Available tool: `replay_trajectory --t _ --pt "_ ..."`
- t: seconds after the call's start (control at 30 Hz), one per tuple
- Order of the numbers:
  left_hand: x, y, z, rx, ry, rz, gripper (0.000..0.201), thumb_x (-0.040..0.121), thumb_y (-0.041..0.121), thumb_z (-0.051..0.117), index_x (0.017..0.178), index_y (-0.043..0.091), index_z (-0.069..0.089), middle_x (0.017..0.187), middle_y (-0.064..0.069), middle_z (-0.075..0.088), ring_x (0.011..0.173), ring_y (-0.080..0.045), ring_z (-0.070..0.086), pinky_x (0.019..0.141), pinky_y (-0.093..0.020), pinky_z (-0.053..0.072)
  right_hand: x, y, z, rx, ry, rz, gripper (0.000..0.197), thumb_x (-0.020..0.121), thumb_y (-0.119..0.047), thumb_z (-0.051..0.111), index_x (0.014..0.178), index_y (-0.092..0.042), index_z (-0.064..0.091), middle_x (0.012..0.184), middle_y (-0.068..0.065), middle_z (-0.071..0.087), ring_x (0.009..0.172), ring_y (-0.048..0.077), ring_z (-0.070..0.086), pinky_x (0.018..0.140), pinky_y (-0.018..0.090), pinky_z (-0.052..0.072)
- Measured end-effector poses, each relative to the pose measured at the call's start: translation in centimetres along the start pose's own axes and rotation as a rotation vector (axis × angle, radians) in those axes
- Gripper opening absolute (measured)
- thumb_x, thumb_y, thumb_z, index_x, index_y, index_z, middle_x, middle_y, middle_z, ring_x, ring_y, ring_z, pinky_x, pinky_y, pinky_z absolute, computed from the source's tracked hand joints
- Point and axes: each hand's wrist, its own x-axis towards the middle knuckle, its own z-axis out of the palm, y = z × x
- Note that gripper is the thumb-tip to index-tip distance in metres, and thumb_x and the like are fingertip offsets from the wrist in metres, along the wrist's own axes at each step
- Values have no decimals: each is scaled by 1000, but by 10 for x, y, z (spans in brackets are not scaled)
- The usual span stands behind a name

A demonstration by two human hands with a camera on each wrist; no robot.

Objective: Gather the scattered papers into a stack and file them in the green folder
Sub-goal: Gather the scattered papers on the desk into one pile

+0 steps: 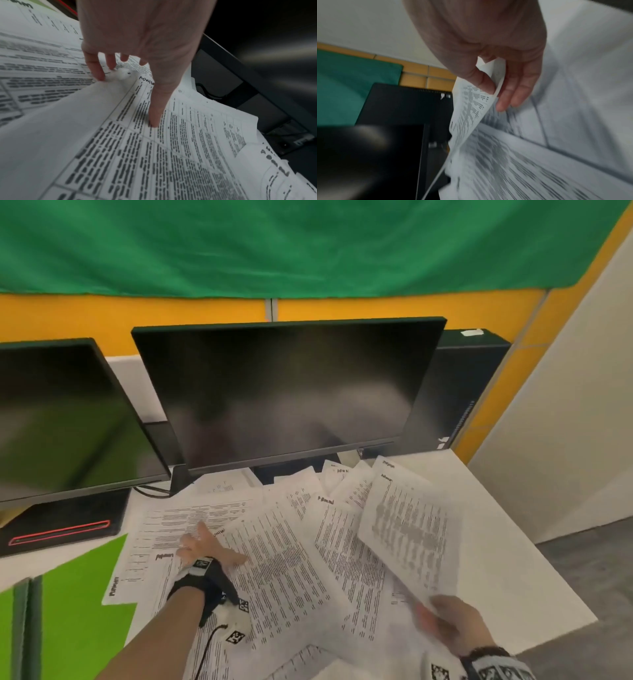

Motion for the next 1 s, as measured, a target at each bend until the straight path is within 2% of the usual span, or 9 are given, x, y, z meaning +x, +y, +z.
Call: replay_trajectory --t 0.1,0.23,0.3,0.43,0.57,0.67,0.83,0.9,1.0 --pt "1 6 -4 -14 -7 -26 110 62 34 84 145 19 14 148 -19 22 134 -41 29 105 -53 38 -7 29 28 -196 88 -53 19 81 4 56 99 7 61 87 21 64 69 33 65 48 35 55" --pt "1 13 5 -69 -22 4 87 73 23 72 143 14 21 143 -18 26 127 -43 39 91 -48 43 -26 33 63 -412 103 -159 33 72 -15 61 103 -5 53 103 10 61 87 30 63 75 36 58" --pt "2 18 8 -96 -71 39 85 76 21 67 145 14 18 149 -16 26 131 -42 36 98 -50 40 -28 23 76 -247 73 -134 29 82 -13 63 104 -11 44 101 7 59 90 28 61 77 37 57" --pt "-11 34 16 -236 -171 106 76 82 13 60 146 9 19 145 -15 39 128 -42 41 104 -49 40 -20 11 92 -208 61 -119 24 86 -7 56 110 -7 55 101 12 65 90 31 64 82 46 57" --pt "-23 47 18 -207 -223 222 46 90 11 50 135 1 45 140 -19 49 127 -38 47 108 -44 38 -23 11 81 -236 209 -261 24 91 -10 43 112 -7 53 103 9 65 94 31 64 83 44 57" --pt "-28 58 21 -263 -252 362 42 93 15 50 133 2 49 137 -17 53 126 -34 50 106 -39 40 -17 9 60 -131 88 -276 19 92 -5 46 108 -10 55 100 7 65 89 26 63 77 37 54" --pt "-56 93 28 -545 -260 432 51 94 16 54 142 5 40 147 -13 44 134 -29 43 113 -39 33 -11 -1 49 -114 -81 -171 17 90 -1 52 106 -5 56 104 15 66 92 33 62 82 42 52" --pt "-72 106 32 -597 -302 452 48 93 17 56 139 6 45 142 -11 50 131 -28 46 107 -33 36 -16 -7 52 -78 -135 -179 13 89 -6 60 101 -9 54 96 12 66 86 30 63 71 36 53" --pt "-83 107 33 -491 -263 558 39 95 26 52 130 9 53 126 -2 59 123 -24 53 92 -22 37 -13 -6 52 -94 -120 -220 15 82 12 59 92 2 58 88 16 64 78 31 61 73 39 52"
